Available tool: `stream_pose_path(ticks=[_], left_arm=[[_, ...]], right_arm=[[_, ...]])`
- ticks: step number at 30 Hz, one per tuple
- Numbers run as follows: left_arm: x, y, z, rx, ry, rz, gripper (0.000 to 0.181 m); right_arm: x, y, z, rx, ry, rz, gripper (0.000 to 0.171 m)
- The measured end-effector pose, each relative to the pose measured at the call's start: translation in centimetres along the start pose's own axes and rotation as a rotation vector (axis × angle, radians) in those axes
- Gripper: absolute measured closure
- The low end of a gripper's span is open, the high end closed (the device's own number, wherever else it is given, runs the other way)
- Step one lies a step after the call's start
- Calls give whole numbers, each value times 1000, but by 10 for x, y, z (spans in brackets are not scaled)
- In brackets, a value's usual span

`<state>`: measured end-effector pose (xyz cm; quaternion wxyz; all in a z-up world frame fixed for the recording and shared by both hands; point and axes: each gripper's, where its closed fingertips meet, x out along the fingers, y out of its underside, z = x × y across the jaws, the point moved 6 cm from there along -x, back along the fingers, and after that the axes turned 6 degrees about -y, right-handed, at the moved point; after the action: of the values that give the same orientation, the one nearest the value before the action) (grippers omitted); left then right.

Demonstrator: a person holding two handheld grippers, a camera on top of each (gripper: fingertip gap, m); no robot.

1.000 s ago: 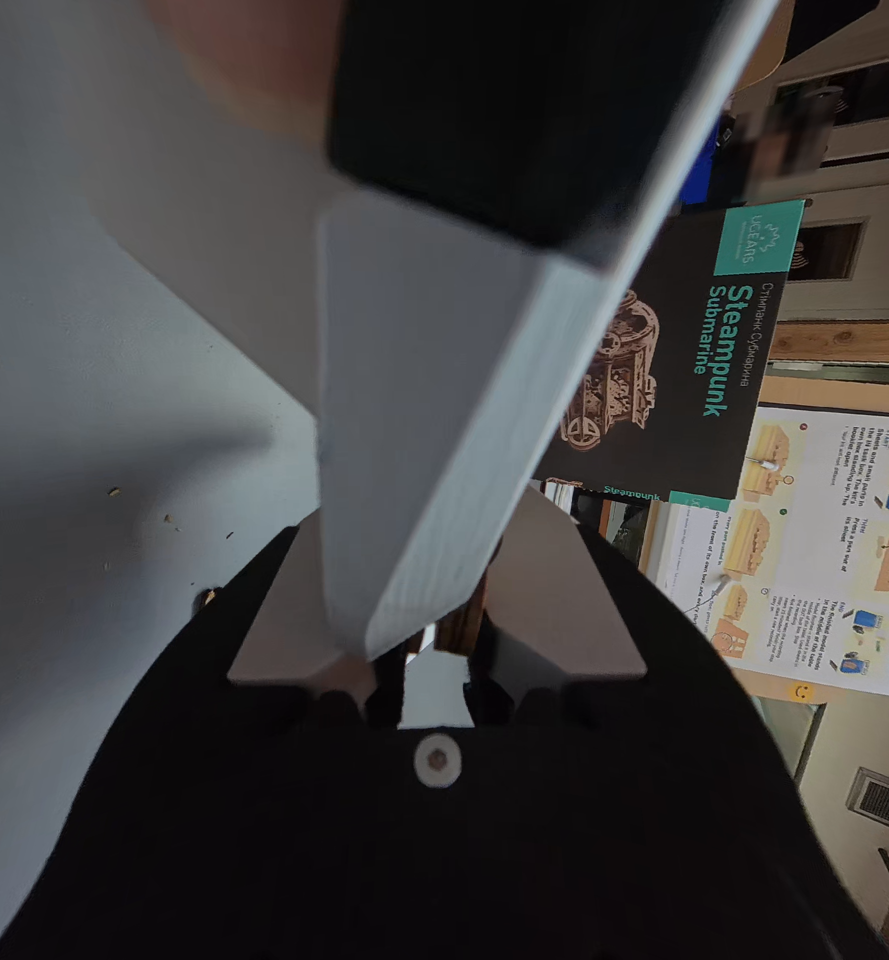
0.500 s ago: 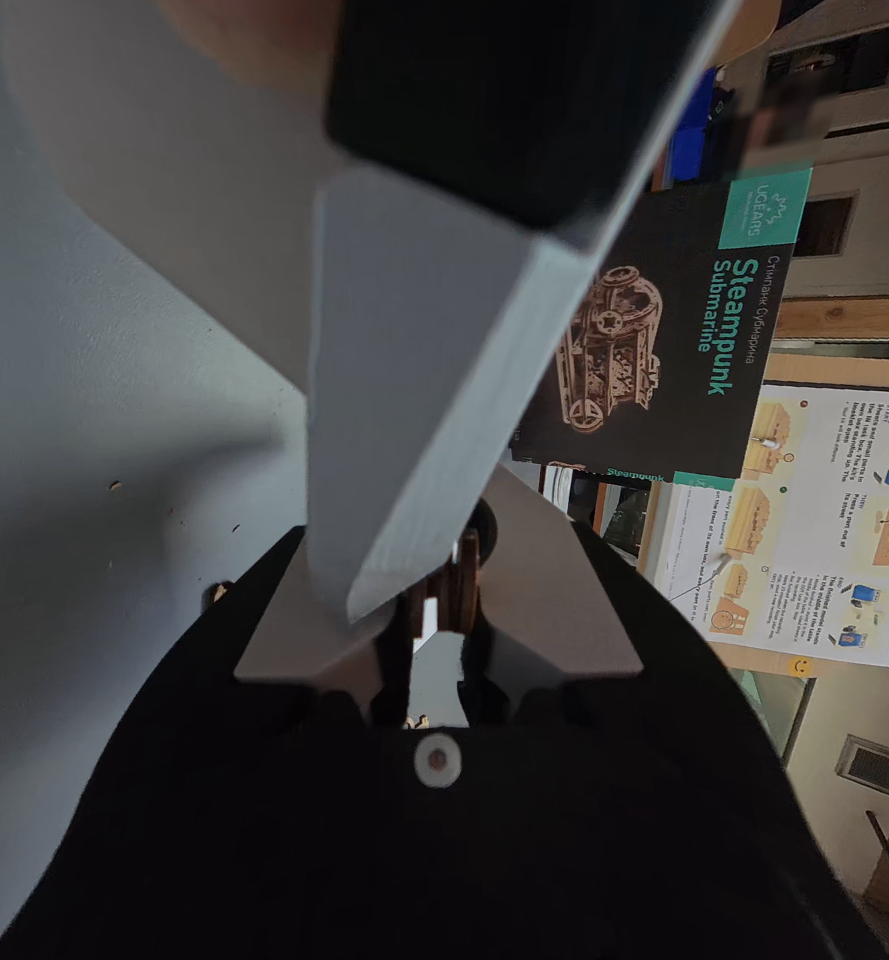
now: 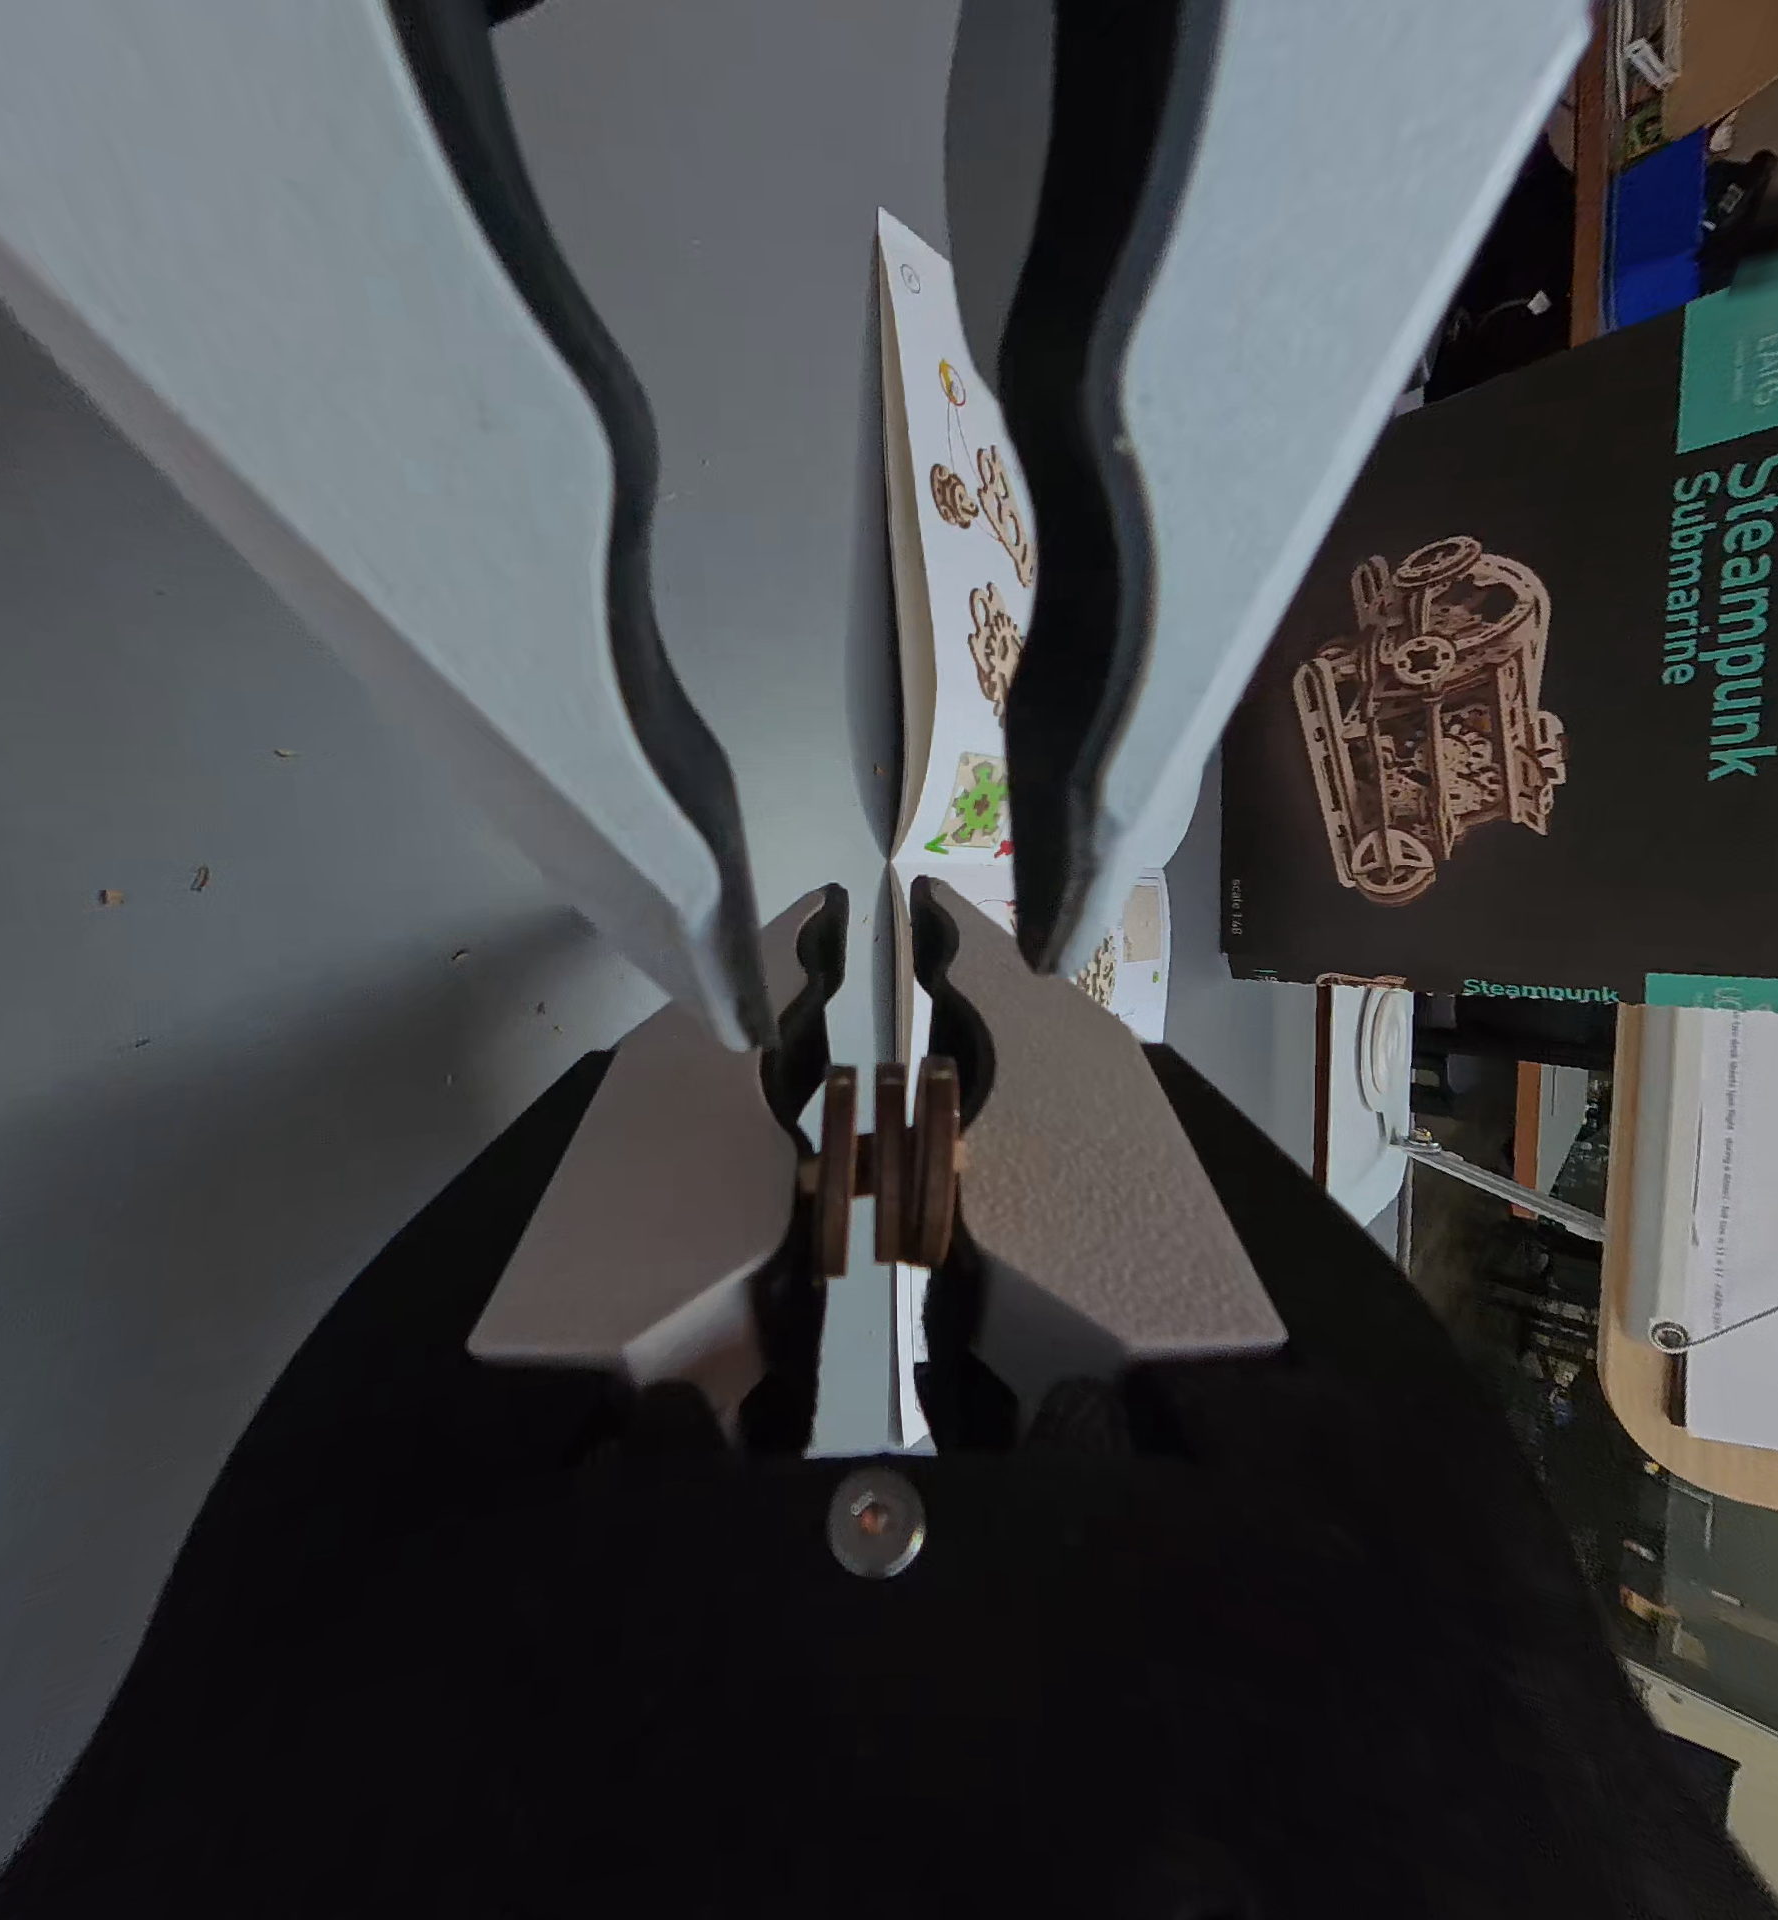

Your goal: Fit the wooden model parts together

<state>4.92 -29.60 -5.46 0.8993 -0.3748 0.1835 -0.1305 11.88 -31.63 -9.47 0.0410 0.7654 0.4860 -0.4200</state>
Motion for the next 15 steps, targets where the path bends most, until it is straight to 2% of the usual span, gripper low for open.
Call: stream_pose_path(ticks=[3, 6, 10, 15], left_arm=[[-3, -6, -4, 42, 16, -46, 167], [-3, -8, -7, 23, 62, -52, 175], [-3, -8, -4, -95, 115, -43, 173], [-4, -1, -5, -124, 154, 9, 163]], right_arm=[[-1, -3, 6, 10, -64, -38, 160], [-1, -5, 15, 96, -245, -122, 161], [-1, -8, 17, 152, -390, -185, 160], [-1, -11, 19, 186, -458, -204, 160]])
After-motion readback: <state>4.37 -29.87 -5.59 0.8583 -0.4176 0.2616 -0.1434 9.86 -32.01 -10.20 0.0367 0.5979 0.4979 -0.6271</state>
